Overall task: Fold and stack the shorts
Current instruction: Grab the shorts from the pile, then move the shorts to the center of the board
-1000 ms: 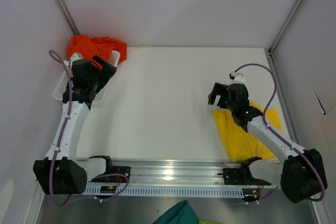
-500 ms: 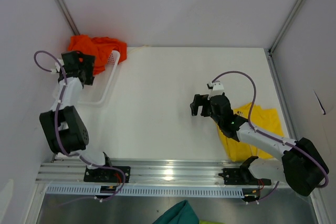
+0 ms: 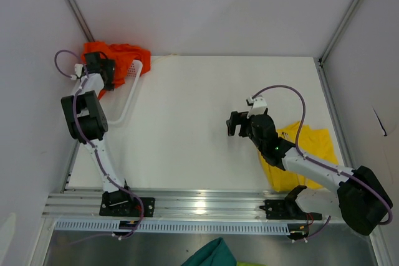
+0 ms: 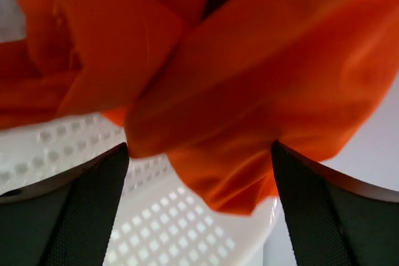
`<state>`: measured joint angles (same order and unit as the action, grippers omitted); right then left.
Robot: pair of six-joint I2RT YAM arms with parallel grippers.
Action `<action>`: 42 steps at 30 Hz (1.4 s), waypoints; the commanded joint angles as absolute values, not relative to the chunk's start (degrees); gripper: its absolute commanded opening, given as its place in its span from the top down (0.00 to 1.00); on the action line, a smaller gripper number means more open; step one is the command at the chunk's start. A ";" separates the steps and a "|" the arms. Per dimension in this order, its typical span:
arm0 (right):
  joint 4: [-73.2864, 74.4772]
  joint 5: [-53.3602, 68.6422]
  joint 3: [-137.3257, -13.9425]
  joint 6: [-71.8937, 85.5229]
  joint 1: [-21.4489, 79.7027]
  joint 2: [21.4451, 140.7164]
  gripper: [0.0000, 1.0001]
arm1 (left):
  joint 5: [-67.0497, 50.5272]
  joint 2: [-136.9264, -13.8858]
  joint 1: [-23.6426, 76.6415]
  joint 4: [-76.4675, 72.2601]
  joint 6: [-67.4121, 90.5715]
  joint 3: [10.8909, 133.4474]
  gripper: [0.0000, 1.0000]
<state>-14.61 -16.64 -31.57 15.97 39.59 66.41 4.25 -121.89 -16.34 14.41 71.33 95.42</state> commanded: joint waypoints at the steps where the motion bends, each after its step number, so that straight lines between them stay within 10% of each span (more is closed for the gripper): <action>1: -18.02 -18.90 -31.20 14.68 39.81 65.13 0.01 | 5.80 -125.59 -16.79 13.46 73.04 100.46 0.07; 8: -18.72 -17.93 -31.73 14.41 39.73 66.36 0.00 | 3.61 -126.21 -16.70 2.56 70.14 101.16 1.00; 20: -18.54 -15.73 -32.61 13.45 39.64 67.24 0.01 | -11.60 -110.32 -10.47 -15.79 66.36 104.86 1.00; 35: -19.07 -16.70 -31.47 12.74 39.64 65.39 0.01 | -3.87 -74.98 15.20 -11.17 44.11 104.14 1.00; 42: -20.83 -20.03 -27.69 13.18 39.38 58.72 0.00 | -3.07 -59.17 15.99 -10.36 51.67 81.47 1.00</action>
<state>-16.84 -16.69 -29.12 13.43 39.57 62.28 -5.10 -61.91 15.70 -11.38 48.64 92.25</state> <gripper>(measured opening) 0.993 0.004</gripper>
